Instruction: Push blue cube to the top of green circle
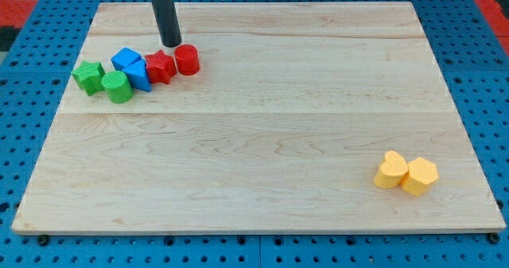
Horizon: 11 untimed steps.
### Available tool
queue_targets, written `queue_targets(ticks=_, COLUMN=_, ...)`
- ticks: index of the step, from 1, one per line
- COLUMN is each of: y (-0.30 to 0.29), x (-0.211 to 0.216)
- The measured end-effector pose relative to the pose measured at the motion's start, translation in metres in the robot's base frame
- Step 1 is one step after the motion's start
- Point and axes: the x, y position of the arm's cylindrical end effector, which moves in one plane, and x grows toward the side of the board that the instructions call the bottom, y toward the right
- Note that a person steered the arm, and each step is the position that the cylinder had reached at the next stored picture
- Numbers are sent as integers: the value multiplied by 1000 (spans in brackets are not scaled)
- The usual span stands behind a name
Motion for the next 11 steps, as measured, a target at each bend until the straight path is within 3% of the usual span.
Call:
queue_targets(ticks=1, y=1, x=-13)
queue_targets(ticks=2, y=-40, x=-30)
queue_targets(ticks=3, y=-60, x=5)
queue_targets(ticks=11, y=-100, x=44)
